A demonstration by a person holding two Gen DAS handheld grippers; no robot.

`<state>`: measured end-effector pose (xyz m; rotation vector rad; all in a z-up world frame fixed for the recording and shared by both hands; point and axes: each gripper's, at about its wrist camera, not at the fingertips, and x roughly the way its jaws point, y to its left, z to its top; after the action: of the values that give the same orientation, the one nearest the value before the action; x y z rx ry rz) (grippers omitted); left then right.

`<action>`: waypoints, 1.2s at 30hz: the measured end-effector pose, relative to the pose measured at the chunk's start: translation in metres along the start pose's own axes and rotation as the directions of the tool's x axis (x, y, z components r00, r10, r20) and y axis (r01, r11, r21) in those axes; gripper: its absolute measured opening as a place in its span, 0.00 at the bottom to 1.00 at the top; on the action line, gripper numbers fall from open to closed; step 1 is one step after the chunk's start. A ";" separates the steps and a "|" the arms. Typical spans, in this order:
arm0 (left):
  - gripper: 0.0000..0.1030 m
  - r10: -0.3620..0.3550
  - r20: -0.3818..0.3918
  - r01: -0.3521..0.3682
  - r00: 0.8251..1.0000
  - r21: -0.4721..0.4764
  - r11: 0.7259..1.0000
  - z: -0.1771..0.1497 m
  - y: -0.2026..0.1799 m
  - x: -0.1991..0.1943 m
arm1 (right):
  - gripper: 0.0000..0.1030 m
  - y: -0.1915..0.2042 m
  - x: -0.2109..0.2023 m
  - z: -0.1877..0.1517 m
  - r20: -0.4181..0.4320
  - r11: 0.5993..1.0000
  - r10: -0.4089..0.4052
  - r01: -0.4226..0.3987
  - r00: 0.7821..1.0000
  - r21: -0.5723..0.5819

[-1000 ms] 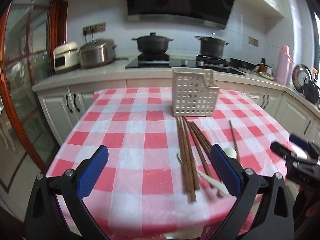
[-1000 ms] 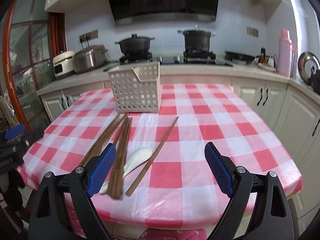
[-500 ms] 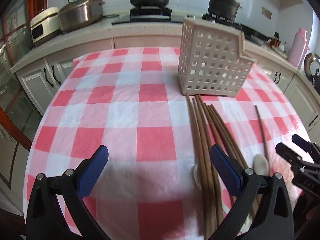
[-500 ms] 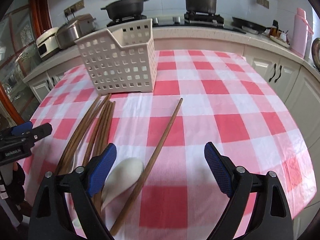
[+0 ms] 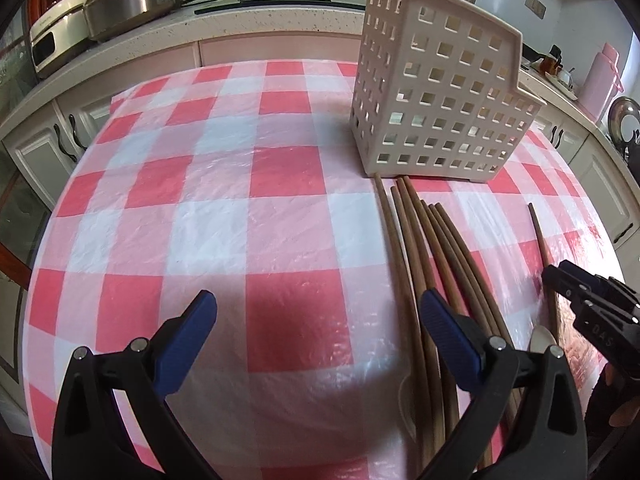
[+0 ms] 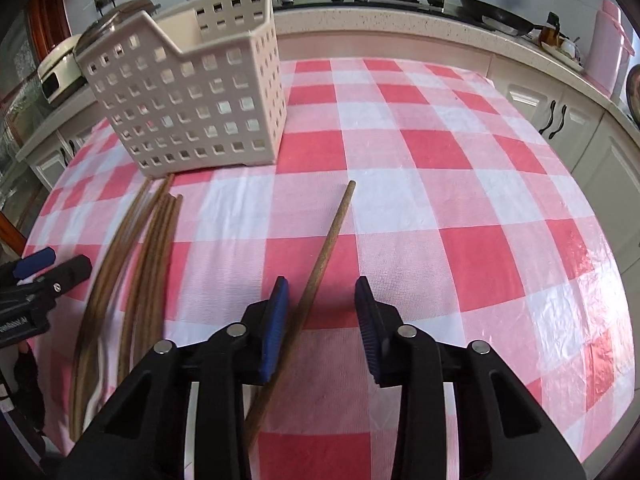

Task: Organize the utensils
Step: 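Close the right tool on the loose chopstick while the left tool grasps one from the pile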

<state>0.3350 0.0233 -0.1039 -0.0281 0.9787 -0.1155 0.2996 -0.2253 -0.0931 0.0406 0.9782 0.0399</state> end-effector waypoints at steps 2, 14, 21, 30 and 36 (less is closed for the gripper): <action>0.93 -0.002 -0.009 0.002 1.000 -0.004 1.000 0.003 0.000 0.004 | 0.26 0.001 0.001 0.001 0.011 1.000 -0.016 0.017 1.000 -0.017; 0.78 0.003 -0.030 -0.003 1.000 0.026 1.000 0.016 -0.017 0.016 | 0.19 -0.004 0.002 0.002 0.024 1.000 0.004 -0.004 1.000 -0.022; 0.63 0.004 -0.041 -0.003 0.999 0.025 1.000 0.018 -0.016 0.014 | 0.19 -0.005 0.001 0.000 0.024 1.000 0.018 -0.017 1.000 -0.020; 0.47 0.036 -0.057 -0.031 0.998 0.075 0.997 0.017 -0.029 0.021 | 0.19 -0.003 0.002 0.000 0.019 0.999 0.015 -0.014 1.000 -0.040; 0.18 0.026 -0.058 -0.022 0.998 0.077 0.997 0.019 -0.032 0.019 | 0.14 0.001 0.002 0.000 0.022 0.997 -0.010 0.012 1.000 -0.075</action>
<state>0.3584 -0.0111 -0.1066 0.0573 1.0331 -0.1318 0.3012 -0.2241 -0.0948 -0.0331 0.9549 0.0656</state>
